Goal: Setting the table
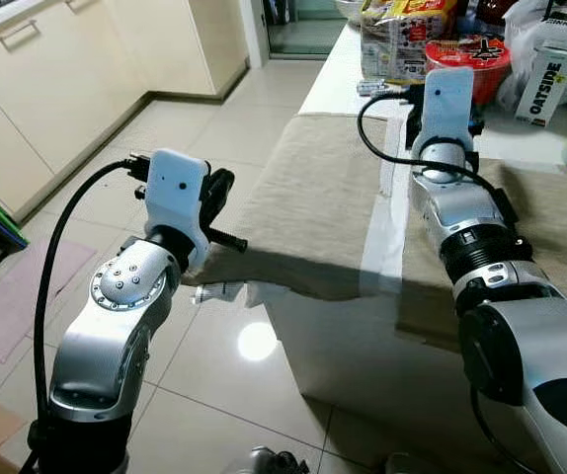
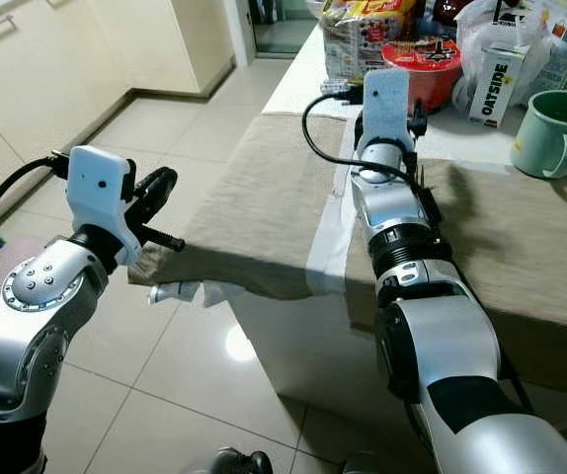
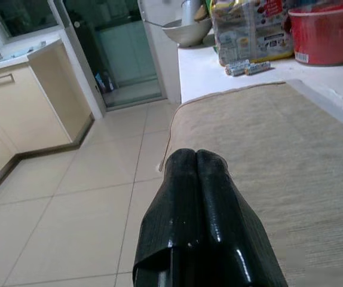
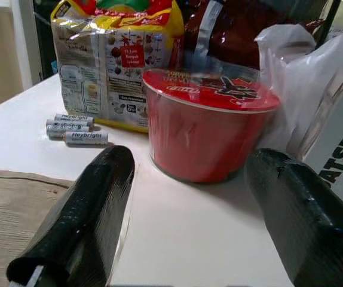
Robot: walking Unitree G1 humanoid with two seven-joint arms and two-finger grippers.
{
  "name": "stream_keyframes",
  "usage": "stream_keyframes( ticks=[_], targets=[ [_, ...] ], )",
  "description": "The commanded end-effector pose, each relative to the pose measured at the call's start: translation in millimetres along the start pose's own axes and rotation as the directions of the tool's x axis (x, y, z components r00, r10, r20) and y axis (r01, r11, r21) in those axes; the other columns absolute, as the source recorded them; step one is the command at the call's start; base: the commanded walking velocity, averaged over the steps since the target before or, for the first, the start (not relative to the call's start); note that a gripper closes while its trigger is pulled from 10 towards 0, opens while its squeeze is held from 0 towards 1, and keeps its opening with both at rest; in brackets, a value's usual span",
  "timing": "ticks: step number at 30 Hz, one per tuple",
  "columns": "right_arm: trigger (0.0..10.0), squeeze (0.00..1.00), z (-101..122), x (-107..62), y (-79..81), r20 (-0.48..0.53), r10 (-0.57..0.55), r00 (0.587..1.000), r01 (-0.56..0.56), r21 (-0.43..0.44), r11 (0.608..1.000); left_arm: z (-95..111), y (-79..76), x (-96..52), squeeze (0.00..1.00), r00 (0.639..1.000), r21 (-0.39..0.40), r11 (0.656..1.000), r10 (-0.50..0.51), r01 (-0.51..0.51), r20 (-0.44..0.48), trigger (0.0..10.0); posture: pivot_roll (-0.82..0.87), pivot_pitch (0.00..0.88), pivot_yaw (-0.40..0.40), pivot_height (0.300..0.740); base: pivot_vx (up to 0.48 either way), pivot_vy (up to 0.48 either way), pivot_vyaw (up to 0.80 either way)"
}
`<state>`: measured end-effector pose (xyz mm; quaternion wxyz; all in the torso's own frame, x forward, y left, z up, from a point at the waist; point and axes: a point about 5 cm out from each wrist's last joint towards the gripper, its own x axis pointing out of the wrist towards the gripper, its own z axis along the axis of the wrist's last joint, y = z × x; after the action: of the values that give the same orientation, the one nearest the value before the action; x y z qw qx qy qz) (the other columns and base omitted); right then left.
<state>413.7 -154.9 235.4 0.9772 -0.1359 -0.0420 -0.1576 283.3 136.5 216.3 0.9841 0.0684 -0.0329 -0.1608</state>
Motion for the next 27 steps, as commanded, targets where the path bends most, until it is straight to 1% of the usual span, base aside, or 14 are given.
stream_keyframes(
  ticks=[1, 3, 5, 10, 11, 17, 21, 23, 24, 25, 26, 27],
  targets=[
    [10.0, 0.0, -3, -4.6, 8.1, -0.019, 0.034, 0.999, -0.035, -0.009, 0.999, 1, 0.7, 1.3, 0.0, 1.0, 0.01, 1.0, -0.001, 0.001, 0.002, 10.0, -0.13, 0.052, 0.165, 0.74, 0.0, 0.0, 0.0],
    [10.0, 0.0, -7, -7.3, 9.4, -0.027, 0.04, 0.999, -0.041, -0.012, 0.999, 1, 0.8, 2.0, 0.0, 1.0, 0.008, 1.0, -0.001, 0.001, 0.005, 10.0, -0.14, 0.051, 0.167, 0.74, 0.0, 0.0, 0.0],
    [10.0, 0.0, -17, -12.9, 11.0, -0.051, 0.047, 0.998, -0.048, -0.016, 0.999, 1, -0.2, 2.4, 0.0, 1.0, 0.003, 1.0, -0.004, 0.004, 0.008, 10.0, -0.14, 0.049, 0.171, 0.74, 0.0, 0.0, 0.0],
    [10.0, 0.0, -26, -18.6, 9.2, -0.072, 0.035, 0.997, -0.037, -0.016, 0.999, 1, -1.3, 3.8, 0.0, 1.0, 0.003, 1.0, -0.015, 0.015, 0.009, 10.0, -0.15, 0.045, 0.184, 0.74, 0.0, 0.0, 0.0],
    [10.0, 0.0, -28, -21.7, 6.3, -0.073, 0.025, 0.997, -0.026, -0.017, 1.0, 1, -0.8, 4.7, 0.0, 1.0, 0.004, 1.0, -0.018, 0.018, 0.01, 10.0, -0.16, 0.044, 0.188, 0.74, 0.0, 0.0, 0.0],
    [10.0, 0.0, -27, -28.4, 0.6, -0.064, 0.007, 0.998, -0.008, -0.011, 1.0, 3, -0.3, 6.8, 0.0, 1.0, 0.004, 1.0, -0.02, 0.02, 0.015, 10.0, -0.17, 0.043, 0.192, 0.74, 0.0, 0.0, 0.0],
    [10.0, 0.0, -18, -30.5, -2.7, -0.044, 0.009, 0.999, -0.009, -0.01, 1.0, 2, -1.6, 7.1, 0.0, 1.0, 0.006, 1.0, -0.025, 0.025, 0.016, 10.0, -0.17, 0.045, 0.179, 0.74, 0.0, 0.0, 0.0],
    [10.0, 0.0, -21, -40.2, -10.3, -0.07, 0.027, 0.997, -0.028, -0.016, 0.999, 2, -1.5, 6.3, 0.0, 1.0, 0.006, 1.0, -0.021, 0.021, 0.016, 10.0, -0.18, 0.053, 0.164, 0.74, 0.0, 0.0, 0.0],
    [10.0, 0.0, -28, -51.5, -16.3, -0.112, 0.047, 0.993, -0.05, -0.02, 0.999, 1, -1.1, 5.5, 0.0, 1.0, 0.003, 1.0, -0.016, 0.016, 0.014, 10.0, -0.2, 0.063, 0.161, 0.74, 0.0, 0.0, 0.0],
    [10.0, 0.0, -28, -51.5, -16.3, -0.112, 0.047, 0.993, -0.05, -0.02, 0.999, 1, -1.1, 5.5, 0.0, 1.0, 0.003, 1.0, -0.016, 0.016, 0.014, 10.0, -0.2, 0.063, 0.161, 0.74, 0.0, 0.0, 0.0],
    [10.0, 0.0, -32, -60.1, -20.2, -0.142, 0.062, 0.988, -0.066, -0.021, 0.998, 0, -0.8, 4.9, 0.0, 1.0, 0.001, 1.0, -0.013, 0.013, 0.013, 10.0, -0.2, 0.065, 0.162, 0.74, 0.0, 0.0, 0.0],
    [10.0, 0.0, -32, -69.1, -25.3, -0.151, 0.068, 0.986, -0.072, -0.023, 0.997, -1, -1.4, 4.5, 0.0, 1.0, 0.0, 1.0, -0.014, 0.014, 0.01, 10.0, -0.22, 0.069, 0.164, 0.74, 0.0, 0.0, 0.0]
  ],
)
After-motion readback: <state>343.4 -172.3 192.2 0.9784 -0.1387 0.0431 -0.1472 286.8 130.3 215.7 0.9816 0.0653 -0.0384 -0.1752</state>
